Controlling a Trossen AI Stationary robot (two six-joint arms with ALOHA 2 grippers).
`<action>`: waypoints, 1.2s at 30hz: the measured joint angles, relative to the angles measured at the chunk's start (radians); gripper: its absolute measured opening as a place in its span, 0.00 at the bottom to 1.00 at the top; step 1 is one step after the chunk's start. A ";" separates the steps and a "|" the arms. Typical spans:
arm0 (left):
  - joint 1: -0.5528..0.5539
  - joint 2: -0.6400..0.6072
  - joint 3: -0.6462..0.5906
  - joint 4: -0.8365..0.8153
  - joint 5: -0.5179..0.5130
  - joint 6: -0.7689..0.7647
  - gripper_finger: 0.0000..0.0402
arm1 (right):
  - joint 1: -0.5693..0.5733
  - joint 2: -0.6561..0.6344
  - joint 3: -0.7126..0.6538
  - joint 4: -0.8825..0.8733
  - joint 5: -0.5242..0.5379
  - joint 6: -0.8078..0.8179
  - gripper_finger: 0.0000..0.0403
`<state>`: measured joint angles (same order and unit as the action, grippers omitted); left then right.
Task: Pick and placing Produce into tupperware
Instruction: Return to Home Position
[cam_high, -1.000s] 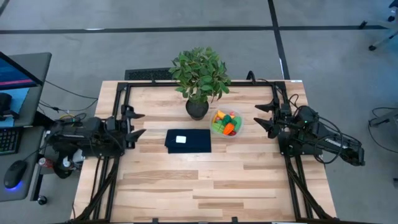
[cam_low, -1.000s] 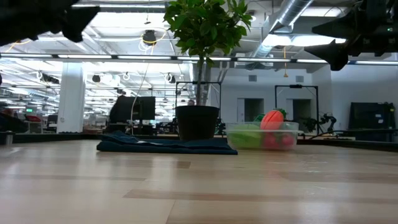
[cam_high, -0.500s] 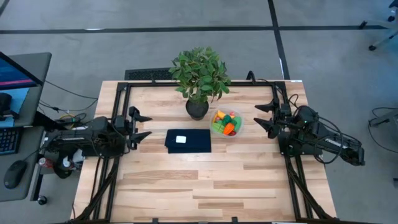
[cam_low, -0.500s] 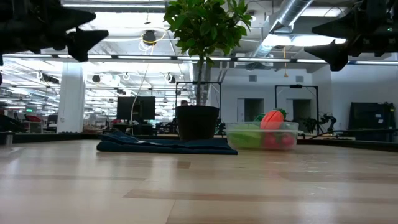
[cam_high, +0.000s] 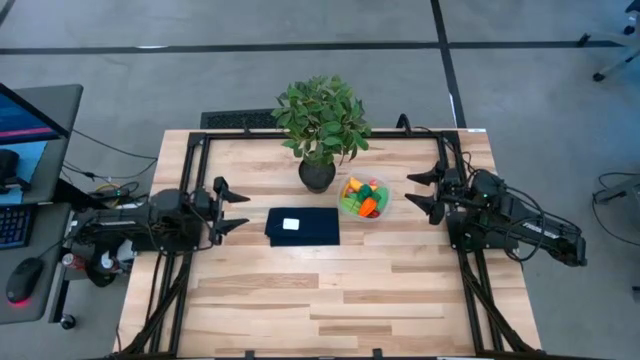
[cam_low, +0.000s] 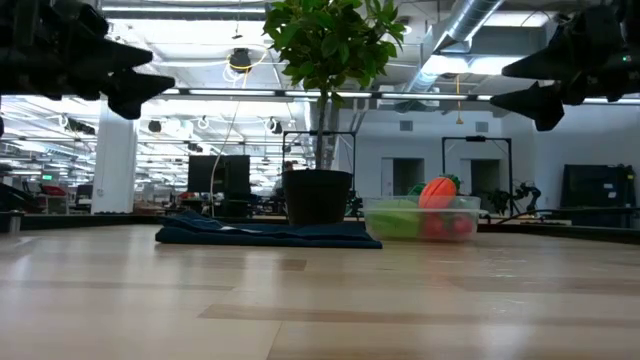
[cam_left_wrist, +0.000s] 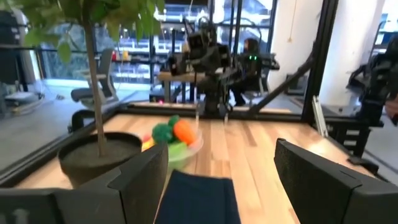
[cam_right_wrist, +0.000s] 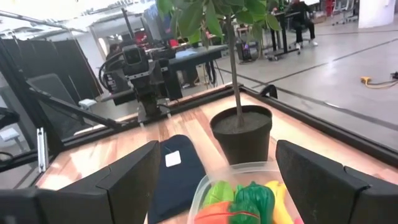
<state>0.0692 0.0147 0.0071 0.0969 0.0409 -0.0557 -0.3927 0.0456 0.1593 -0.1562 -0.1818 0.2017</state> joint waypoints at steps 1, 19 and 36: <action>0.000 0.000 0.000 -0.009 -0.002 0.001 0.70 | 0.000 0.000 0.000 -0.001 0.000 -0.003 0.78; 0.000 0.037 0.000 -0.066 -0.050 0.041 0.70 | 0.000 0.000 0.000 -0.019 0.000 -0.035 0.78; 0.000 0.082 0.000 -0.067 -0.049 -0.037 0.70 | 0.070 0.000 0.000 -0.025 -0.058 -0.092 0.78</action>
<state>0.0689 0.0967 0.0067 0.0303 -0.0085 -0.0929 -0.3228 0.0456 0.1589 -0.1810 -0.2401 0.1101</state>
